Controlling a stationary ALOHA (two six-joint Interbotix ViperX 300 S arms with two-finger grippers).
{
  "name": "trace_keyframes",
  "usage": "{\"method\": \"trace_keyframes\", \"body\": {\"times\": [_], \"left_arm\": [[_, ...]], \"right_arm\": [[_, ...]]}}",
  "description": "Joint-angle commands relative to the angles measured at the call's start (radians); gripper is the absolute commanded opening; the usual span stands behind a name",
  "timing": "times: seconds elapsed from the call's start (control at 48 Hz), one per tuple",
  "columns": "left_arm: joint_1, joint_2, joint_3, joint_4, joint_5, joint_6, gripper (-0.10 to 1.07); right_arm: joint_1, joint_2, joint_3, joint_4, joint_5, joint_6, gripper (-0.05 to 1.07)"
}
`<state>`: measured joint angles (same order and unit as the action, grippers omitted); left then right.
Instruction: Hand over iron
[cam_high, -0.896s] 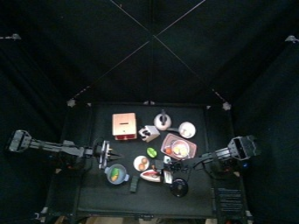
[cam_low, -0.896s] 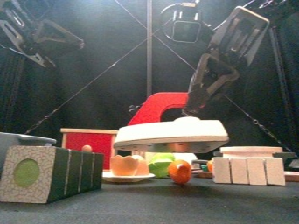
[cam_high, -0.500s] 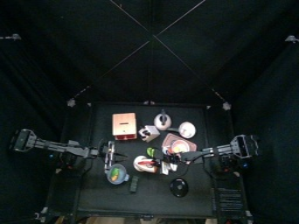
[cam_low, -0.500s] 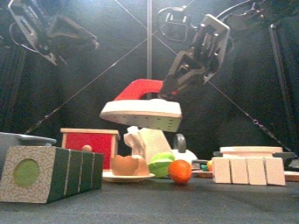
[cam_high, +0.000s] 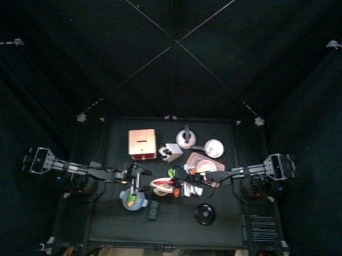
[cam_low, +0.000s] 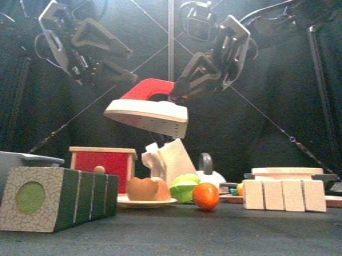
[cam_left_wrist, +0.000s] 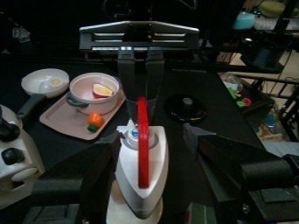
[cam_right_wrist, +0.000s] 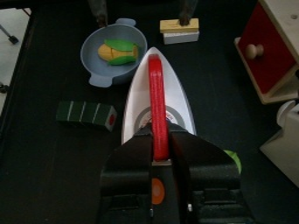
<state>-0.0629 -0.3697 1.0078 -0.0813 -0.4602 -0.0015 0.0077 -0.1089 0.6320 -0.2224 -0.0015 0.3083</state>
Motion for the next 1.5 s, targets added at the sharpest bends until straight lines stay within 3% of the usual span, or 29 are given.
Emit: {"method": "trace_keyframes", "body": {"times": [0.0,0.396,0.812,0.979,1.271,1.479], "left_arm": [[0.003,0.035,-0.044,-0.002,-0.026,0.002,0.92],[0.017,0.147,-0.072,-0.029,-0.069,0.0,0.87],[0.017,0.15,-0.074,-0.031,-0.087,0.005,0.52],[0.018,0.149,-0.072,-0.032,-0.091,0.005,0.44],[0.034,0.146,-0.067,-0.031,-0.092,0.008,0.44],[0.037,0.137,-0.061,-0.031,-0.092,0.008,0.44]], "right_arm": [[-0.005,-0.028,-0.031,-0.005,-0.014,-0.002,0.41],[-0.015,-0.028,-0.026,-0.012,-0.014,-0.002,0.41],[-0.014,-0.028,-0.028,-0.006,-0.018,0.0,0.43],[-0.008,-0.026,-0.028,-0.005,-0.018,0.0,0.58],[-0.008,-0.034,-0.015,-0.002,-0.018,0.0,0.9],[-0.009,-0.044,0.002,-0.002,-0.018,0.0,0.92]]}}
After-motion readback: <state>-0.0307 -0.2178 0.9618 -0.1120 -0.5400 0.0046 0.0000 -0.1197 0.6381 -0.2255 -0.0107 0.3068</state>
